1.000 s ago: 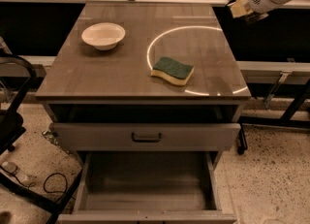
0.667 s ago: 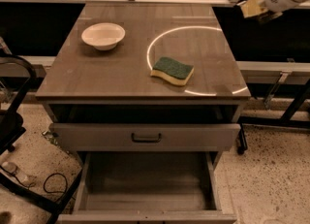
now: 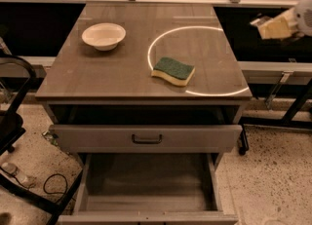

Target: Place rxbar chocolate into middle drawer

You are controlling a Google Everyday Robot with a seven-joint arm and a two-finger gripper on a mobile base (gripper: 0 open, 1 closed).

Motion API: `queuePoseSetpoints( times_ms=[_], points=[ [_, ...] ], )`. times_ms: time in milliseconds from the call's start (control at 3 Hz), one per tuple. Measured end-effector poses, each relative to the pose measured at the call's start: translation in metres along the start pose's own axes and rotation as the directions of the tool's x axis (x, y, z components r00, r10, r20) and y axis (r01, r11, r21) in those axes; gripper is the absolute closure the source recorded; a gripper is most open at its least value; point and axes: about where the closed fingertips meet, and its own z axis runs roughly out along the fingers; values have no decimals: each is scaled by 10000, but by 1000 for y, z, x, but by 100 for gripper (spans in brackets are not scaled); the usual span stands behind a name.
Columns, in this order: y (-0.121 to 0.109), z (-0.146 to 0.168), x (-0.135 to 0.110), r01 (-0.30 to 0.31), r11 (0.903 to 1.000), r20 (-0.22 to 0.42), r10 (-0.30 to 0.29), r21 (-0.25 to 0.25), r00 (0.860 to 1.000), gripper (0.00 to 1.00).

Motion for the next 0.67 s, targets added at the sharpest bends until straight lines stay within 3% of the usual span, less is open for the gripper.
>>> queuePoseSetpoints(
  times_ms=[333,667],
  points=[
    [27,-48,45,697,9971,99,-694,-318,9975,100],
    [45,-76,72,1577,9841,288,-1558,-822,9874,100]
  ],
)
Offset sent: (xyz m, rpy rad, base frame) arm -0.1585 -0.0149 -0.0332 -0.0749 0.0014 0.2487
